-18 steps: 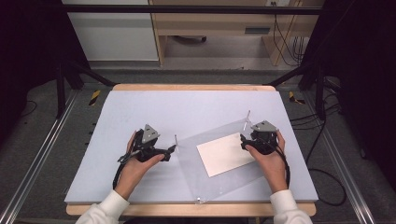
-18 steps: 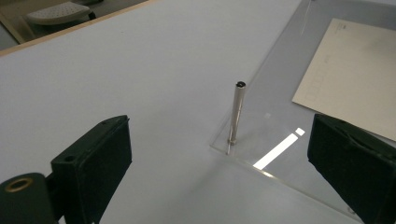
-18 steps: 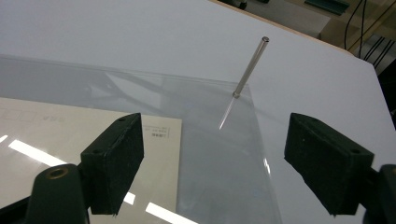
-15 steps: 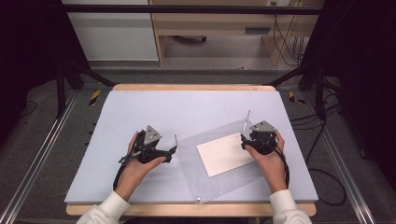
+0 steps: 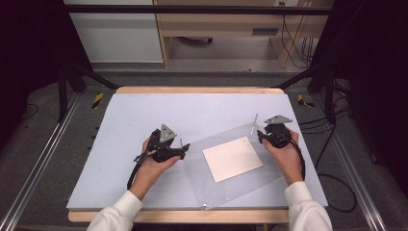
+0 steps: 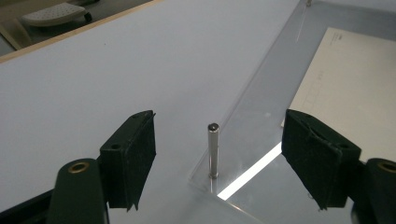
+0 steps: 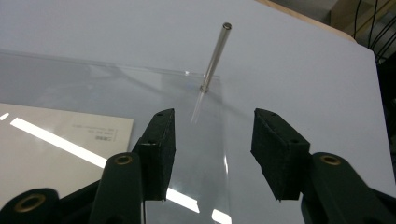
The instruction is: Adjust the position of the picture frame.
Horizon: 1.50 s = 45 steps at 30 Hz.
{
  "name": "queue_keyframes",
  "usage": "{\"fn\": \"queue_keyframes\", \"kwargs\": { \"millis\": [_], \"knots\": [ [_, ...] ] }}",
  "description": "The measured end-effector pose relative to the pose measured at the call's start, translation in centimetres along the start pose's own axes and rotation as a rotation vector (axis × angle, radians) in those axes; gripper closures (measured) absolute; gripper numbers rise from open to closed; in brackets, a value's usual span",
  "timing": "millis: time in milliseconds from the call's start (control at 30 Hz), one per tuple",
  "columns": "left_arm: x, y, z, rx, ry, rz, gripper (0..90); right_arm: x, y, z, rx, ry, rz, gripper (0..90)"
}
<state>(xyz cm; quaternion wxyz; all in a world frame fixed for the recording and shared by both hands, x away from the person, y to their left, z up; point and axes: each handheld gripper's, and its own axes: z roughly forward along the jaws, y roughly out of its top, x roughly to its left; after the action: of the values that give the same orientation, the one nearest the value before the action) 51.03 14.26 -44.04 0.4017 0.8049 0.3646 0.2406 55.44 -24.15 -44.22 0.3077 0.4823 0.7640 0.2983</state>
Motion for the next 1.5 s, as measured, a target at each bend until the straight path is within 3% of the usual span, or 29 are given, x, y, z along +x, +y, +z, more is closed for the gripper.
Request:
{"fn": "queue_keyframes", "kwargs": {
  "millis": [67, 133, 200, 267, 367, 500, 733, 1167, 1367, 1500],
  "knots": [
    [0.0, -0.3, 0.1, 0.007, 0.009, -0.002, 24.4, -0.1, 0.0, 0.1, 0.007, -0.011, -0.004, 51.2],
    [-0.1, -0.6, 0.3, 0.011, 0.01, -0.036, 22.8, -0.4, -0.1, 0.6, 0.021, -0.034, -0.021, 53.0],
    [-0.4, -0.6, 0.4, 0.0, 0.01, -0.028, 22.8, -0.5, -0.1, 1.3, 0.034, -0.022, -0.015, 54.4],
    [-0.6, -0.6, 0.5, -0.004, 0.022, -0.007, 25.3, -0.5, 0.7, 2.1, 0.009, -0.005, -0.009, 58.4],
    [-0.6, -0.5, 0.8, 0.0, 0.026, -0.014, 30.4, -0.5, 1.4, 2.7, -0.008, 0.008, -0.001, 60.4],
    [-0.4, -0.7, 1.5, 0.018, 0.021, -0.042, 37.0, -0.9, 2.3, 4.7, 0.007, 0.039, 0.085, 65.9],
    [-0.5, -1.0, 1.6, 0.007, 0.025, -0.051, 38.8, -0.8, 2.8, 6.5, 0.02, 0.048, 0.081, 72.6],
    [-1.6, -1.6, 1.6, 0.006, 0.051, -0.06, 41.3, -1.0, 2.6, 7.3, 0.021, 0.059, 0.107, 83.9],
    [-1.8, -2.0, 1.9, 0.025, 0.083, -0.077, 47.8, -1.0, 2.6, 7.3, 0.019, 0.068, 0.121, 84.4],
    [-1.7, -2.1, 2.5, 0.029, 0.08, -0.108, 58.0, -1.0, 2.6, 7.3, 0.019, 0.066, 0.121, 84.4]
  ]
}}
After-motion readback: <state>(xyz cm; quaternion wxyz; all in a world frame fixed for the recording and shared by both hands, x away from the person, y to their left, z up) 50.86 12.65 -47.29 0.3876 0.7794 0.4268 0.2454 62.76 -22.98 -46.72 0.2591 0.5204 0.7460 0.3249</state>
